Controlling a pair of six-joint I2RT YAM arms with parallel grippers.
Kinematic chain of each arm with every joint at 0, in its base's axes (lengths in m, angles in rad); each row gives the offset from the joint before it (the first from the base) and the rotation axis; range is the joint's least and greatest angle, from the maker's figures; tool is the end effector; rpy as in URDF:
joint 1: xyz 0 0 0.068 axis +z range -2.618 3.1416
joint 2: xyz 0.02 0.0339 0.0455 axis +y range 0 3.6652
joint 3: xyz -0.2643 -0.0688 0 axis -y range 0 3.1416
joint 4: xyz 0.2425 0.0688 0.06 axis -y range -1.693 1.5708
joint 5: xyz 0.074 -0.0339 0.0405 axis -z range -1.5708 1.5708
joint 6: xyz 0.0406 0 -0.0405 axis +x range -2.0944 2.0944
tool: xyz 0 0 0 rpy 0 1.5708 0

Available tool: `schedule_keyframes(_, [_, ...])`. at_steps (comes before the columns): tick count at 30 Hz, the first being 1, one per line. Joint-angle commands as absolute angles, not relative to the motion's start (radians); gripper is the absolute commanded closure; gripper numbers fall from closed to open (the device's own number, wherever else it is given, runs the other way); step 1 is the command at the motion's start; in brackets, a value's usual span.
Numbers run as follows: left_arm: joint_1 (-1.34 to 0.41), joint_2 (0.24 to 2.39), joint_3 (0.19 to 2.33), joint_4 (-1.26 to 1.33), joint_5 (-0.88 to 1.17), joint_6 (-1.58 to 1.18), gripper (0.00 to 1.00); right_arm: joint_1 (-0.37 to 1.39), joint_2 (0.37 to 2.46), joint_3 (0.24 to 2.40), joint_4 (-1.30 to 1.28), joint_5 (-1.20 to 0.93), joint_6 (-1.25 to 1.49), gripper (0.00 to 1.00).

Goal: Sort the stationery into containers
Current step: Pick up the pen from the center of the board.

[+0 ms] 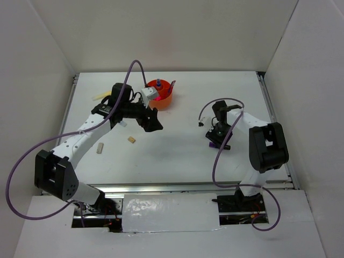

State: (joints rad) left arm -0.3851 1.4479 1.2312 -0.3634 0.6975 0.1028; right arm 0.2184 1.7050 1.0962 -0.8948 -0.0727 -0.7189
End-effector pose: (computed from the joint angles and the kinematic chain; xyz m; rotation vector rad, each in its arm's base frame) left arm 0.2916 -0.1463 0.3246 0.9040 1.9305 -0.9120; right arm 0.2886 0.0671 0.1717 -1.3843 2.7261 0.0823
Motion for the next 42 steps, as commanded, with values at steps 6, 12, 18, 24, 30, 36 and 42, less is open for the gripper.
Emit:
schedule_keyframes(6, [-0.353, 1.396, 1.193, -0.356, 0.732, 0.115, 0.06, 0.259, 1.775, 1.086, -0.781, -0.015, -0.761, 0.52])
schedule_keyframes(12, [-0.334, 1.362, 1.151, -0.33, 0.736, 0.092, 0.06, 0.294, 1.789, 1.057, -0.744, 0.031, -0.782, 0.61])
schedule_keyframes(18, [-0.281, 1.26, 1.075, -0.253, 0.759, -0.055, 0.09, 0.354, 1.686, 1.138, -0.793, -0.093, -0.718, 0.92])
schedule_keyframes(24, [-0.224, 1.197, 1.016, -0.149, 0.713, -0.351, 0.13, 0.5, 1.5, 1.304, -0.767, -0.436, -0.404, 0.98])
schedule_keyframes(30, [-0.229, 1.233, 1.089, -0.213, 0.588, -0.584, 0.26, 0.661, 1.468, 1.364, -0.652, -0.437, -0.2, 1.0])
schedule_keyframes(36, [-0.259, 1.269, 1.127, -0.236, 0.574, -0.61, 0.33, 0.742, 1.531, 1.443, -0.667, -0.385, -0.133, 1.0])
schedule_keyframes(42, [-0.281, 1.285, 1.108, -0.218, 0.572, -0.615, 0.39, 0.79, 1.566, 1.486, -0.678, -0.315, -0.126, 1.0])
